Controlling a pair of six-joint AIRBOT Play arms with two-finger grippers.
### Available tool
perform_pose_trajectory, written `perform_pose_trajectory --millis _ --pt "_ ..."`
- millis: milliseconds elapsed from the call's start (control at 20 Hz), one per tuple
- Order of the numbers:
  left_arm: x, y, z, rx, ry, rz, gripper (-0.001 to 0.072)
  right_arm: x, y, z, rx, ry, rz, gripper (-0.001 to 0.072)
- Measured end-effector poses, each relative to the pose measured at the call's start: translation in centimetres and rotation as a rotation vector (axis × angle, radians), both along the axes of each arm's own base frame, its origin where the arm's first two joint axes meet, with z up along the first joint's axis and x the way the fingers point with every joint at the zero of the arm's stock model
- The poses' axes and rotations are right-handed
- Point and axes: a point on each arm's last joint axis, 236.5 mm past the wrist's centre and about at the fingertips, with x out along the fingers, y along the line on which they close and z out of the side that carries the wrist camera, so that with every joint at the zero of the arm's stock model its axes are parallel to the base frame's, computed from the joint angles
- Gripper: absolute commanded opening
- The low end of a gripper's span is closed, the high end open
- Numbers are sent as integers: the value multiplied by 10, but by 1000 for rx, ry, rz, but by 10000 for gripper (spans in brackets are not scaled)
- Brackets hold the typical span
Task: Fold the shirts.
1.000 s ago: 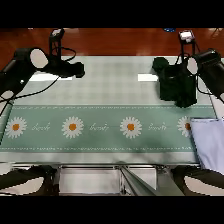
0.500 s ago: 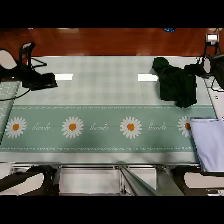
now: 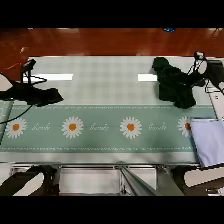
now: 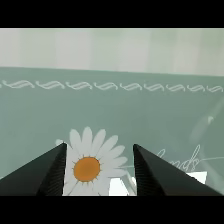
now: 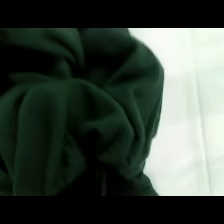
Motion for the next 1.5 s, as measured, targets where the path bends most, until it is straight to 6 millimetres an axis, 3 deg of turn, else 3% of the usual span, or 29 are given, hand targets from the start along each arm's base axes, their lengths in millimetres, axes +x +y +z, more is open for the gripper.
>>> perform_pose_trajectory --millis 100,200,350,500,650,750,850,1000,1150,1300,1500 --pt "7 15 27 -1 -54 23 510 17 3 55 -9 -95 37 21" --pt "11 27 59 3 -132 45 510 32 12 129 2 -250 72 21" --pt "-2 30 99 11 -239 50 510 32 51 248 42 -495 180 21" --pt "-30 21 121 16 -313 33 509 7 96 354 26 -713 312 21" --pt "-58 13 123 13 -360 23 509 -31 137 444 6 -911 424 21" --pt "-73 10 115 10 -366 26 510 -58 160 489 0 -1021 487 21" --pt "-82 6 106 -2 -361 25 509 -83 183 518 5 -1098 549 21" --pt "-87 0 93 -34 -350 32 509 -112 228 527 57 -1111 669 21" --pt "-85 -5 86 -68 -358 46 509 -133 285 498 144 -1019 820 21" --pt "-81 -6 85 -85 -373 59 509 -143 345 431 250 -832 943 21" --pt "-79 -7 83 -95 -378 65 510 -159 416 308 383 -518 1046 21"
